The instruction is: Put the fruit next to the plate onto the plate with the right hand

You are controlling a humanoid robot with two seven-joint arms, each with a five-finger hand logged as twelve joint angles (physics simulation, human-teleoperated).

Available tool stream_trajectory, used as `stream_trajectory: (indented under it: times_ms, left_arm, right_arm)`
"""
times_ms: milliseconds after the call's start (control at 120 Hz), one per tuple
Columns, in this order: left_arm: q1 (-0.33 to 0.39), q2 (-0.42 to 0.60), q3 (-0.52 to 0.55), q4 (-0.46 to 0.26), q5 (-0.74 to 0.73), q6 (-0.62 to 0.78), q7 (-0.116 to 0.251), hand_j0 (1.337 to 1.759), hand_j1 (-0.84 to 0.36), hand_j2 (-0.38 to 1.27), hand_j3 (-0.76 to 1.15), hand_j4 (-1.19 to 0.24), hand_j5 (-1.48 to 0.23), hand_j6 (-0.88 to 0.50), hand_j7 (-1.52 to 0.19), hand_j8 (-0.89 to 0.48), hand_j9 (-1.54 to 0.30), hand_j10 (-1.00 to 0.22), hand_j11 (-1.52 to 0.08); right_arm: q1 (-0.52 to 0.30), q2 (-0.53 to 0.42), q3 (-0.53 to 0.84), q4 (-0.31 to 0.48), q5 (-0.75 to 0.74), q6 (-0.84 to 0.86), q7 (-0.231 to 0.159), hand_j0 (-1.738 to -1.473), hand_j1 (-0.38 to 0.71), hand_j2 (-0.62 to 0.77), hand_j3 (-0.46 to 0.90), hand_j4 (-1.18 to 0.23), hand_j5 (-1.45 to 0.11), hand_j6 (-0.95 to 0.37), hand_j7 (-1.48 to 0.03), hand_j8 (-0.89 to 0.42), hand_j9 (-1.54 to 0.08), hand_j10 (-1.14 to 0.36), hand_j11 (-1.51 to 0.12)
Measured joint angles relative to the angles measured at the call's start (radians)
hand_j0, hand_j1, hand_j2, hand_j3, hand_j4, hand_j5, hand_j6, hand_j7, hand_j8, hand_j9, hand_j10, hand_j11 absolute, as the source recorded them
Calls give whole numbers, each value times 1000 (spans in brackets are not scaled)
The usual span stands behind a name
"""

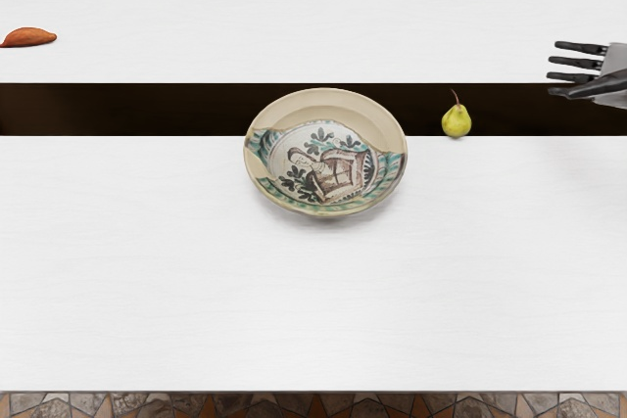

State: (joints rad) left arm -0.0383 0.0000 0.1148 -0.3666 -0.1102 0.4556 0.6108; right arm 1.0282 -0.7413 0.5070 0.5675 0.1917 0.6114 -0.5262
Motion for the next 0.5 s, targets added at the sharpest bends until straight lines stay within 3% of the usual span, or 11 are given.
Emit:
stream_trajectory:
  times_ms: [275,500]
  left_arm:
    - [0,0,0,0,0,0,0,1658,335,2,0,-12,-15,-12,-15,-12,-15,-12,-15]
    - [0,0,0,0,0,0,0,1658,335,2,0,-12,-15,-12,-15,-12,-15,-12,-15]
  right_arm:
    - [13,23,-3,-9,-25,0,-1,-1658,-349,0,0,0,1,4,0,4,0,3,0]
    - [149,196,-11,-12,-384,0,-1,-1658,-349,0,0,0,0,3,0,3,0,2,0]
